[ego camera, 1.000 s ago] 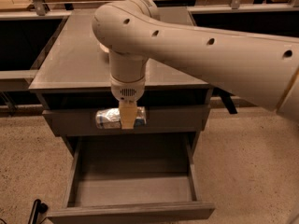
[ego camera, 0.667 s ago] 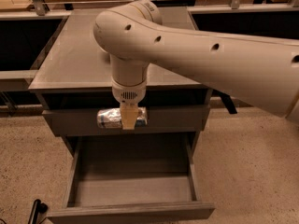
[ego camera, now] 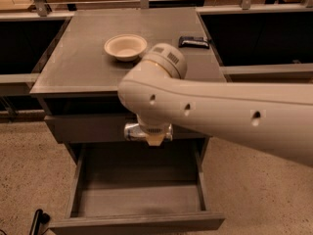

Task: Place redbull can into middle drawer

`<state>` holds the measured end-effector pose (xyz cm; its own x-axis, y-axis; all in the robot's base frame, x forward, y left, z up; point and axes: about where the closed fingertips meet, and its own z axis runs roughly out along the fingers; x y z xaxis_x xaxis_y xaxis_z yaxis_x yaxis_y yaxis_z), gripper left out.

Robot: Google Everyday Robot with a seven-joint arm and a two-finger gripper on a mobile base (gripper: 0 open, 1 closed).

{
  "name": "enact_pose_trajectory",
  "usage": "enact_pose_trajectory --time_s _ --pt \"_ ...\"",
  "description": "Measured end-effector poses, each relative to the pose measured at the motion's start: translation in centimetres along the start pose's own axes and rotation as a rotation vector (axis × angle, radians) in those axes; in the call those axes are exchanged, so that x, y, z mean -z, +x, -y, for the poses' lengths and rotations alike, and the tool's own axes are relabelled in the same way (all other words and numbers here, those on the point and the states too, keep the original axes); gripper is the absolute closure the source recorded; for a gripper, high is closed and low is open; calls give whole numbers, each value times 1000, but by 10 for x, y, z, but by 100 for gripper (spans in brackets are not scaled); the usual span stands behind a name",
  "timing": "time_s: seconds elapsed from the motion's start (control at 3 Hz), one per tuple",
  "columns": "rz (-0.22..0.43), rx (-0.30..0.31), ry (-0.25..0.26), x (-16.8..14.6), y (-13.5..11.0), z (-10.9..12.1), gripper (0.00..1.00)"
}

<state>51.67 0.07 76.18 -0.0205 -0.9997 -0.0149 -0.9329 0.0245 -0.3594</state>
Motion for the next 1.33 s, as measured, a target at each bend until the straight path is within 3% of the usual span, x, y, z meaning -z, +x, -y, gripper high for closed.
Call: enact_pose_trajectory --time_s 0.33,0.67,1.0,1.33 --pt "14 -1 74 -25 29 -19 100" --pt "76 0 111 -27 18 -14 100" --pt "120 -69 38 -61 45 -23 100" --pt "194 -140 -103 -127 63 -50 100"
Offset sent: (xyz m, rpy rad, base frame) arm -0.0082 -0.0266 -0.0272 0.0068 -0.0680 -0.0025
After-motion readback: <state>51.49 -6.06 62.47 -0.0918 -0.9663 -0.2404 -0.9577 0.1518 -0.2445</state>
